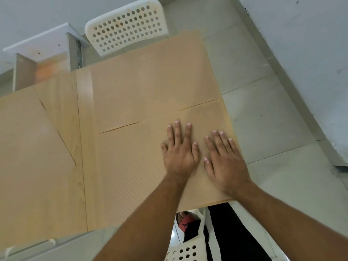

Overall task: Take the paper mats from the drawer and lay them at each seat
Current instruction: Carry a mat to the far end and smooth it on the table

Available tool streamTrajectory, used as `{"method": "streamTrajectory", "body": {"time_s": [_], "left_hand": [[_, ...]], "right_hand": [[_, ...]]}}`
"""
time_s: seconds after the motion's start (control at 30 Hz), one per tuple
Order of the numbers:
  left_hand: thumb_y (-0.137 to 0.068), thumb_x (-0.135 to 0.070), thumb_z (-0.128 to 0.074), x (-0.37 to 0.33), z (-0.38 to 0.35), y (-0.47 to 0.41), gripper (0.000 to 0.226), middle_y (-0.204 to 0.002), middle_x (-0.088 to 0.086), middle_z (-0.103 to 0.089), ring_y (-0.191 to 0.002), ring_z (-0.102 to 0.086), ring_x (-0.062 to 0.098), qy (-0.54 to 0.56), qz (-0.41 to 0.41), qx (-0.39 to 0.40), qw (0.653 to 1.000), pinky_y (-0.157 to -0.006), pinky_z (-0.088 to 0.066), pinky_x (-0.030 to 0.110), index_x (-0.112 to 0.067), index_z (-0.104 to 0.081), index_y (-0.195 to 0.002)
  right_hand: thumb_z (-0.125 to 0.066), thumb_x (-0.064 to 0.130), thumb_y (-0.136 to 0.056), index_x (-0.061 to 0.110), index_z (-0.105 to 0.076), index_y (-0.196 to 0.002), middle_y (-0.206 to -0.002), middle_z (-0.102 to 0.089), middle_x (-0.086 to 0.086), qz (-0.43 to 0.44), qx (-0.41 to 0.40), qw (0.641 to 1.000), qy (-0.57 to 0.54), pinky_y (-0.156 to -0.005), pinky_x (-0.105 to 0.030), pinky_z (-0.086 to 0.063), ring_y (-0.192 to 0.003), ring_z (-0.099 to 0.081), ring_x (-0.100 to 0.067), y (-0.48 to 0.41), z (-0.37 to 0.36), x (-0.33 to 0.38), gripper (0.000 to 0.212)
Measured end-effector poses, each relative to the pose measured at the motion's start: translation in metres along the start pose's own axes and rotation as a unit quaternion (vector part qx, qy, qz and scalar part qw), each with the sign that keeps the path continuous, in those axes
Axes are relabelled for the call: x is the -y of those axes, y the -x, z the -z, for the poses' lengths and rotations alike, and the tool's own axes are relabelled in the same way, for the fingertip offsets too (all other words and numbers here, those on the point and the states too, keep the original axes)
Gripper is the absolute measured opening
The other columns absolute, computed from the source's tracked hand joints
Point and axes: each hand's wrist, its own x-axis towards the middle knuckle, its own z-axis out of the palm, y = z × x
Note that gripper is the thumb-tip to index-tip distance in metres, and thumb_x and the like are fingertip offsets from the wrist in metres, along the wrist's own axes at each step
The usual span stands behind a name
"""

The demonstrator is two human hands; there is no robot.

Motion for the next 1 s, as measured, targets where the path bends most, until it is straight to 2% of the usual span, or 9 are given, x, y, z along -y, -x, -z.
{"method": "streamTrajectory", "body": {"time_s": [0.1, 0.2, 0.37, 0.5, 0.6, 0.7, 0.77, 0.87, 1.0], "left_hand": [[-0.100, -0.050, -0.024, -0.001, 0.000, 0.000, 0.062, -0.168, -0.001, 0.004, -0.154, 0.005, 0.023, 0.000, 0.000, -0.003, 1.000, -0.108, -0.026, 0.055, -0.035, -0.009, -0.158], [-0.100, -0.049, -0.025, 0.000, -0.002, -0.001, 0.061, -0.168, 0.001, 0.002, -0.154, 0.004, 0.023, 0.005, -0.006, -0.003, 1.000, -0.109, -0.026, 0.056, -0.033, -0.012, -0.158], [-0.100, -0.043, -0.037, 0.003, -0.008, 0.020, 0.055, -0.164, 0.008, -0.023, -0.152, -0.018, 0.028, 0.003, -0.029, -0.037, 0.999, -0.103, -0.038, 0.051, -0.026, -0.037, -0.152], [-0.095, -0.045, -0.042, 0.021, -0.020, 0.081, 0.056, -0.161, 0.010, -0.030, -0.150, -0.024, 0.028, 0.005, -0.060, -0.052, 0.997, -0.098, -0.040, 0.048, -0.025, -0.047, -0.147], [-0.093, -0.054, -0.042, 0.046, -0.015, 0.113, 0.064, -0.165, 0.007, -0.020, -0.153, -0.014, 0.025, -0.002, -0.038, -0.034, 0.999, -0.100, -0.037, 0.047, -0.029, -0.039, -0.152], [-0.094, -0.062, -0.037, 0.081, -0.003, 0.111, 0.070, -0.168, 0.000, 0.002, -0.154, 0.003, 0.022, 0.008, 0.028, -0.009, 1.000, -0.111, -0.027, 0.051, -0.039, -0.016, -0.157], [-0.094, -0.065, -0.032, 0.106, 0.004, 0.106, 0.071, -0.167, -0.003, 0.010, -0.153, 0.008, 0.021, 0.014, 0.079, -0.002, 0.997, -0.115, -0.020, 0.055, -0.042, -0.007, -0.157], [-0.095, -0.063, -0.032, 0.127, 0.009, 0.103, 0.070, -0.167, -0.001, 0.006, -0.153, 0.007, 0.022, 0.032, 0.134, -0.016, 0.990, -0.114, -0.020, 0.058, -0.041, -0.007, -0.157], [-0.094, -0.060, -0.035, 0.127, 0.008, 0.103, 0.070, -0.168, 0.002, -0.001, -0.154, 0.002, 0.024, 0.038, 0.141, -0.038, 0.989, -0.114, -0.023, 0.056, -0.038, -0.012, -0.157]], "right_hand": [[-0.042, 0.035, -0.095, 0.005, -0.032, -0.154, -0.163, -0.022, -0.019, -0.005, -0.005, 1.000, -0.003, -0.121, -0.050, -0.021, -0.153, -0.015, -0.032, 0.026, -0.009, 0.011, 0.067], [-0.038, 0.030, -0.092, 0.003, -0.030, -0.154, -0.163, -0.018, -0.020, -0.025, -0.006, 1.000, -0.001, -0.121, -0.050, -0.021, -0.153, -0.011, -0.033, 0.031, -0.017, 0.024, 0.068], [-0.035, 0.036, -0.093, 0.005, -0.031, -0.154, -0.162, -0.022, -0.020, -0.037, -0.006, 0.999, 0.009, -0.122, -0.049, -0.020, -0.153, -0.015, -0.032, 0.029, -0.018, 0.026, 0.068], [-0.035, 0.039, -0.096, 0.005, -0.031, -0.155, -0.162, -0.024, -0.019, -0.035, -0.014, 0.999, 0.014, -0.123, -0.047, -0.016, -0.153, -0.016, -0.031, 0.030, -0.019, 0.027, 0.068], [-0.038, 0.037, -0.096, 0.005, -0.032, -0.154, -0.162, -0.026, -0.020, -0.033, -0.031, 0.999, 0.002, -0.123, -0.047, -0.015, -0.152, -0.018, -0.032, 0.030, -0.019, 0.027, 0.067], [-0.036, 0.037, -0.096, 0.005, -0.031, -0.154, -0.162, -0.025, -0.020, -0.035, -0.035, 0.999, -0.007, -0.124, -0.047, -0.013, -0.152, -0.016, -0.033, 0.031, -0.018, 0.028, 0.067], [-0.034, 0.037, -0.096, 0.005, -0.028, -0.155, -0.163, -0.022, -0.020, -0.036, -0.029, 0.999, -0.002, -0.124, -0.046, -0.011, -0.153, -0.013, -0.031, 0.031, -0.020, 0.029, 0.067], [-0.034, 0.036, -0.095, 0.004, -0.028, -0.155, -0.162, -0.022, -0.021, -0.044, -0.032, 0.998, -0.005, -0.124, -0.046, -0.011, -0.153, -0.014, -0.032, 0.032, -0.020, 0.029, 0.068], [-0.035, 0.036, -0.093, 0.005, -0.030, -0.154, -0.162, -0.023, -0.022, -0.046, -0.040, 0.998, -0.024, -0.123, -0.047, -0.012, -0.152, -0.017, -0.034, 0.026, -0.014, 0.051, 0.068]]}}
